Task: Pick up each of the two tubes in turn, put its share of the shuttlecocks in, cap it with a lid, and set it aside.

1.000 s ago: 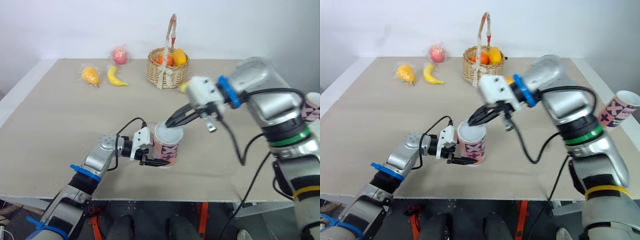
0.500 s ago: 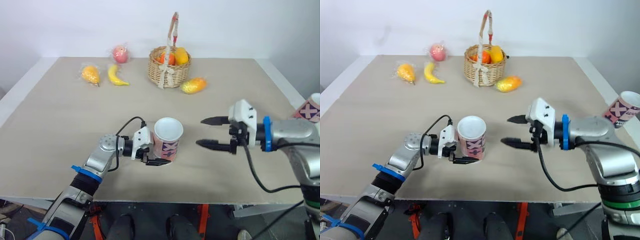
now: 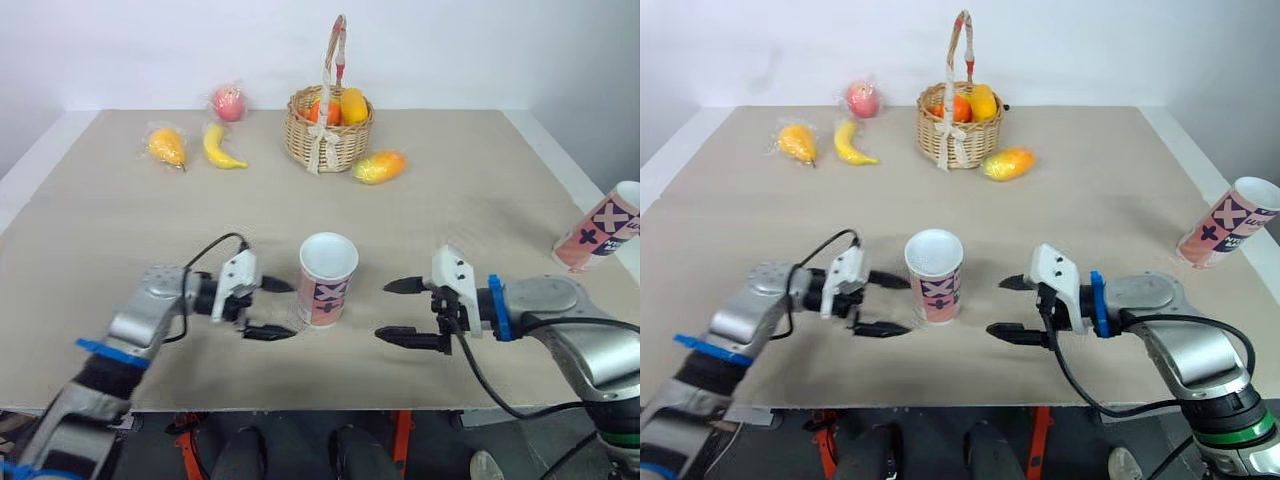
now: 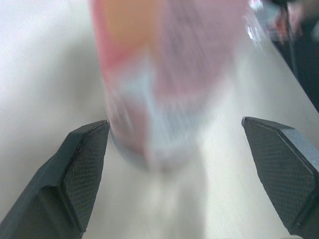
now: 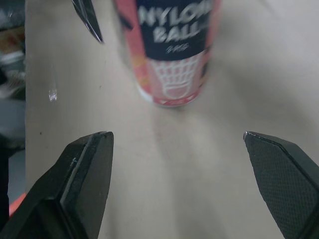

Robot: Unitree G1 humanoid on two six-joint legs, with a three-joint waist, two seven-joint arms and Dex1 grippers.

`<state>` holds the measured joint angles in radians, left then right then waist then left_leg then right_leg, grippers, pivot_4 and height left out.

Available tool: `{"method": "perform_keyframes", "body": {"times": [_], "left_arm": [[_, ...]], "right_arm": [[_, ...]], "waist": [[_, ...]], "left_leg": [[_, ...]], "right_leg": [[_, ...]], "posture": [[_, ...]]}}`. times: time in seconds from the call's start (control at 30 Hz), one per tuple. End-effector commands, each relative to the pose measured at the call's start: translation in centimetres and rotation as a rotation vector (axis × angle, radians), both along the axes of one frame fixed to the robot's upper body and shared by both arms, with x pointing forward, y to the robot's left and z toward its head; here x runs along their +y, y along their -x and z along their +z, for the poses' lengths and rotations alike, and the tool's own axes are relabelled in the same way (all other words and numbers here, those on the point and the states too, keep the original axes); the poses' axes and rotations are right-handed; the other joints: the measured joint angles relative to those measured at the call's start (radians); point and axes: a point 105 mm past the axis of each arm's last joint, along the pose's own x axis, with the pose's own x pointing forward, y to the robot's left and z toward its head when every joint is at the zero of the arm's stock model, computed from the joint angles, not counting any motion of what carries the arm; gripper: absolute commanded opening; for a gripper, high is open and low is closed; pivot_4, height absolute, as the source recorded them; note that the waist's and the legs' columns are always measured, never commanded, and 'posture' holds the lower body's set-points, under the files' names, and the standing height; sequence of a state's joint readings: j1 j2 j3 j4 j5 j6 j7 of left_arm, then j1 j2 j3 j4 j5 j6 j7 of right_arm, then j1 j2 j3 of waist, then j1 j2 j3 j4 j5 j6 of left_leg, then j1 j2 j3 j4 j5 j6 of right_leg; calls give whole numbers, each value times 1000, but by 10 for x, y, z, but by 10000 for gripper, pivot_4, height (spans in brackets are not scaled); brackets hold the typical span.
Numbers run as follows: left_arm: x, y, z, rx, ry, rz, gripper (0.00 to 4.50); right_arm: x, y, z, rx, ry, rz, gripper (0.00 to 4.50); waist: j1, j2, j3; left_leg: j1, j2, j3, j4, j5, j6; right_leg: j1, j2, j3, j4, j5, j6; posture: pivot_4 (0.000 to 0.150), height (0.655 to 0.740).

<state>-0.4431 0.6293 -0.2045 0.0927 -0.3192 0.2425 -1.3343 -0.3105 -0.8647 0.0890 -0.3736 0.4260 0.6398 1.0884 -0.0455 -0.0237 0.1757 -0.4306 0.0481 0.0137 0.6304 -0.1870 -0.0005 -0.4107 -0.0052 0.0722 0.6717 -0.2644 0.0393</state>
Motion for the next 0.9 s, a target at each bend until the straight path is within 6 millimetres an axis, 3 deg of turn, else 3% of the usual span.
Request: {"method": "perform_keyframes", "body": {"times": [0.03, 0.17, 0.37, 0.63, 0.9], "left_arm": [[12, 3, 14, -39, 5, 26, 44262], [32, 5, 34, -40, 64, 133, 44262], [41, 17, 81, -15, 296, 243, 44262], [44, 44, 97, -92, 327, 246, 44262], [47, 41, 89, -136, 280, 283, 44262]], "right_arm": [[9, -7, 6, -64, -1, 25, 44749], [24, -18, 9, -106, -38, 35, 44749], [44, -16, 4, -100, -69, 97, 44749], [64, -22, 0, -93, -122, 119, 44749], [82, -31, 1, -93, -181, 123, 44749]], "waist": [[4, -1, 2], [3, -5, 4], [4, -5, 4], [3, -5, 4], [2, -5, 4]], "left_leg": [[0, 0, 0, 0, 0, 0], [-1, 0, -1, 2, 0, 0], [-2, 0, -2, 2, 0, -1], [-1, 0, -2, 2, 0, -2], [1, 2, -1, 3, 1, -3]], "right_leg": [[0, 0, 0, 0, 0, 0], [0, -1, -1, 0, 1, 1], [0, -2, -2, 0, 0, 1], [1, -1, -2, 0, 1, 0], [2, 0, -2, 1, 3, -1]], "posture": [[1500, 7400], [1500, 7400], [1500, 7400], [1500, 7400], [1500, 7400]]}}
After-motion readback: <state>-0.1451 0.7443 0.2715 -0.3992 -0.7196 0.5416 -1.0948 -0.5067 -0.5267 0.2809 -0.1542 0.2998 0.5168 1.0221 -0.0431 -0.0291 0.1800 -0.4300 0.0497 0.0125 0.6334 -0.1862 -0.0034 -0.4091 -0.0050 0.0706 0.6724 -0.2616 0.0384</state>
